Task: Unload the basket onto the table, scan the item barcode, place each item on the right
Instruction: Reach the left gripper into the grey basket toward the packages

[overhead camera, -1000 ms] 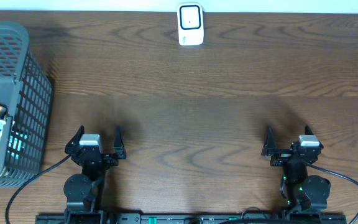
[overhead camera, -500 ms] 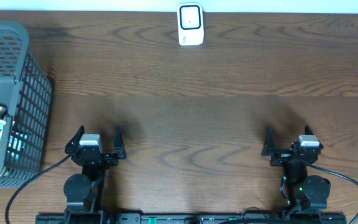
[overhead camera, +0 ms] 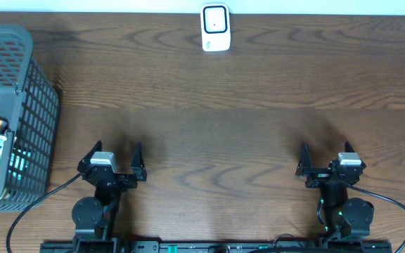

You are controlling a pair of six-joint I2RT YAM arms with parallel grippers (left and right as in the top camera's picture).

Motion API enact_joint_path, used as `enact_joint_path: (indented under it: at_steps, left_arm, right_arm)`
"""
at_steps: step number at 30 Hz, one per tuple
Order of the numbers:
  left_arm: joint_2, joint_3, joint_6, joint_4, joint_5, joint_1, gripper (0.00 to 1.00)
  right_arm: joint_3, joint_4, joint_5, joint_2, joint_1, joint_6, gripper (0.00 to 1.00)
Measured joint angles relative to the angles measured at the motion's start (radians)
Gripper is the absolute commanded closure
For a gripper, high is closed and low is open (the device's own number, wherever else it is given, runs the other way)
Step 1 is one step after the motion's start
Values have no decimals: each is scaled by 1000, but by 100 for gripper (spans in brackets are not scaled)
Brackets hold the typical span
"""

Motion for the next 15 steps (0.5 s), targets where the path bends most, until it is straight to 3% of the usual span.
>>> enact_joint_path:
  at_steps: [7, 11, 15]
  left_arm:
    - [-1, -1, -63, 250, 227, 0, 2]
    - [1, 55, -124, 257, 280, 0, 2]
    - [48, 246, -149, 232, 290, 0, 2]
  right_arm:
    - [0, -1, 3, 0, 0, 0, 1]
    - [0, 0, 3, 0, 0, 0, 1]
    - [0, 0, 3, 0, 0, 0, 1]
